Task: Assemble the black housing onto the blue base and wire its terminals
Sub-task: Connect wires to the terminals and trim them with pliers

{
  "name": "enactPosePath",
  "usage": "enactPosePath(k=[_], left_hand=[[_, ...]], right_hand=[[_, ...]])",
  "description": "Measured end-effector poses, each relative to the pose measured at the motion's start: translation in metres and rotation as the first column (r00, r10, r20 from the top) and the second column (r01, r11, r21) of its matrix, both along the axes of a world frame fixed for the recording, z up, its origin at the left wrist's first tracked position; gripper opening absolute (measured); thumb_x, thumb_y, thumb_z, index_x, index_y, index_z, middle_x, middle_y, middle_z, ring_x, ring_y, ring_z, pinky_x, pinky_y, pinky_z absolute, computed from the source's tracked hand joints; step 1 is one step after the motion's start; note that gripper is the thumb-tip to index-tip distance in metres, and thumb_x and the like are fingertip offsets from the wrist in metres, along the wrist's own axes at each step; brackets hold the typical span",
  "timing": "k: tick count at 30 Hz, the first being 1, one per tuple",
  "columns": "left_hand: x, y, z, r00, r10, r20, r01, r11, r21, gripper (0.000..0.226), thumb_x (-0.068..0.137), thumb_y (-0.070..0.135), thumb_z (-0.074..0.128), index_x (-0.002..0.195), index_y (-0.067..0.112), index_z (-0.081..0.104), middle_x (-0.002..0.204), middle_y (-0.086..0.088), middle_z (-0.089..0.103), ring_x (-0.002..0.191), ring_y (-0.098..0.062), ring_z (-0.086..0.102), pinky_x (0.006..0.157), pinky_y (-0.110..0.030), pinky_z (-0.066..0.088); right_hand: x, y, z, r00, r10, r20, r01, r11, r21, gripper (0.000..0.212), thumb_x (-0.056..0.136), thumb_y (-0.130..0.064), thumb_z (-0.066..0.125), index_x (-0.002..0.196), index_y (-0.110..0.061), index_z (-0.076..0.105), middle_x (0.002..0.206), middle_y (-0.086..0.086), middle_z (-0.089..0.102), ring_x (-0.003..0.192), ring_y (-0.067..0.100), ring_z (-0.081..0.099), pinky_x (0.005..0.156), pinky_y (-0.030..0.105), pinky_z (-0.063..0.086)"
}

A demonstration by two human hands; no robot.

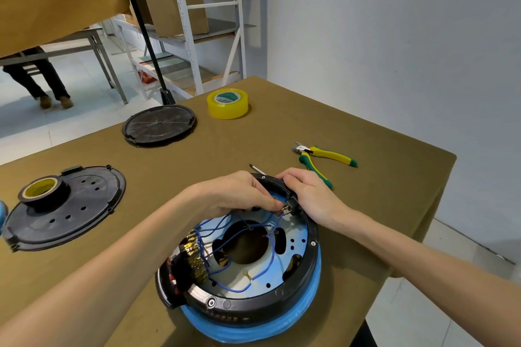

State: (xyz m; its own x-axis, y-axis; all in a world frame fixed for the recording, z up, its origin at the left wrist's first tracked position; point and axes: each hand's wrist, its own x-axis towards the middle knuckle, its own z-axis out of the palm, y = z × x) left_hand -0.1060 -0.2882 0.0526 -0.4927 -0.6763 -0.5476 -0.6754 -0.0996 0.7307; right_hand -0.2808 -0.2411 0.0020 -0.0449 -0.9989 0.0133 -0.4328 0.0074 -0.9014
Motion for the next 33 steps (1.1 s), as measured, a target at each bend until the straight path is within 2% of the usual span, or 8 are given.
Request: enactPosePath(k=[3,7,9,12,20,26,30,33], left_hand=[[-0.002,0.0,0.0,1.0,0.006,-0.009,-0.006,1.0,0.007,0.017,0.085,0.028,0.084,0.072,0.017,0.083,0.073,-0.006,0.067,0.066,-0.015,0.058,0.06,-0.023,0.049],[-0.004,0.0,-0.004,0.997,0.06,-0.048,-0.058,0.997,0.041,0.014,0.084,0.019,0.084,0.071,0.014,0.082,0.073,-0.007,0.073,0.063,-0.014,0.067,0.062,-0.022,0.057],[-0.004,0.0,-0.005,0.996,0.069,-0.058,-0.067,0.997,0.049,0.014,0.085,0.017,0.084,0.072,0.013,0.081,0.073,-0.008,0.074,0.062,-0.014,0.067,0.061,-0.022,0.057],[-0.003,0.001,-0.008,0.992,0.085,-0.09,-0.081,0.995,0.05,0.012,0.085,0.017,0.084,0.076,0.01,0.08,0.077,-0.011,0.074,0.07,-0.019,0.067,0.073,-0.028,0.06],[-0.005,-0.001,-0.01,0.991,0.09,-0.097,-0.086,0.995,0.042,0.014,0.084,0.017,0.084,0.072,0.012,0.081,0.082,-0.015,0.073,0.078,-0.024,0.066,0.089,-0.036,0.058],[-0.004,0.002,-0.011,0.993,0.058,-0.1,-0.059,0.998,-0.008,0.016,0.086,0.023,0.083,0.075,0.012,0.081,0.079,-0.014,0.069,0.077,-0.024,0.059,0.081,-0.034,0.05],[-0.001,0.003,-0.014,0.994,0.043,-0.101,-0.053,0.994,-0.096,0.019,0.087,0.027,0.082,0.082,0.01,0.081,0.062,-0.001,0.066,0.055,-0.009,0.056,0.055,-0.017,0.046],[0.0,0.006,-0.018,0.996,0.026,-0.09,-0.045,0.975,-0.216,0.018,0.089,0.031,0.079,0.078,0.017,0.082,0.05,0.01,0.059,0.042,-0.001,0.047,0.043,-0.012,0.036]], right_hand=[[0.001,0.001,0.001,1.0,-0.006,-0.017,0.006,1.0,-0.019,0.037,0.109,-0.016,0.041,0.091,-0.027,0.071,0.077,-0.011,0.067,0.073,0.005,0.06,0.071,0.034,0.047],[0.003,-0.001,0.002,0.996,-0.009,-0.091,0.007,1.0,-0.029,0.034,0.108,-0.016,0.041,0.092,-0.022,0.07,0.086,-0.004,0.068,0.086,0.012,0.061,0.082,0.036,0.048],[0.004,-0.002,0.003,0.996,-0.011,-0.094,0.008,0.999,-0.033,0.034,0.109,-0.015,0.04,0.092,-0.023,0.069,0.086,-0.004,0.067,0.085,0.011,0.06,0.08,0.031,0.046],[0.005,-0.001,0.004,0.994,-0.003,-0.107,0.0,1.0,-0.026,0.034,0.109,-0.016,0.04,0.094,-0.022,0.069,0.086,-0.004,0.067,0.083,0.009,0.06,0.075,0.025,0.044],[0.003,-0.002,0.004,0.994,0.007,-0.106,-0.011,0.999,-0.039,0.034,0.109,-0.015,0.04,0.09,-0.024,0.068,0.084,0.005,0.067,0.074,0.009,0.057,0.067,0.026,0.043],[0.002,-0.002,0.003,0.996,0.004,-0.088,-0.008,0.999,-0.043,0.035,0.108,-0.014,0.041,0.09,-0.023,0.069,0.083,-0.001,0.066,0.076,0.007,0.057,0.068,0.02,0.042],[0.002,0.0,0.007,0.995,0.03,-0.098,-0.033,0.999,-0.029,0.031,0.109,-0.017,0.043,0.099,-0.02,0.072,0.085,-0.004,0.068,0.079,0.009,0.06,0.076,0.03,0.043],[-0.015,0.003,0.014,0.991,0.135,-0.012,-0.134,0.988,0.074,0.023,0.106,-0.02,0.053,0.111,-0.024,0.074,0.106,0.011,0.076,0.089,0.024,0.07,0.083,0.042,0.052]])
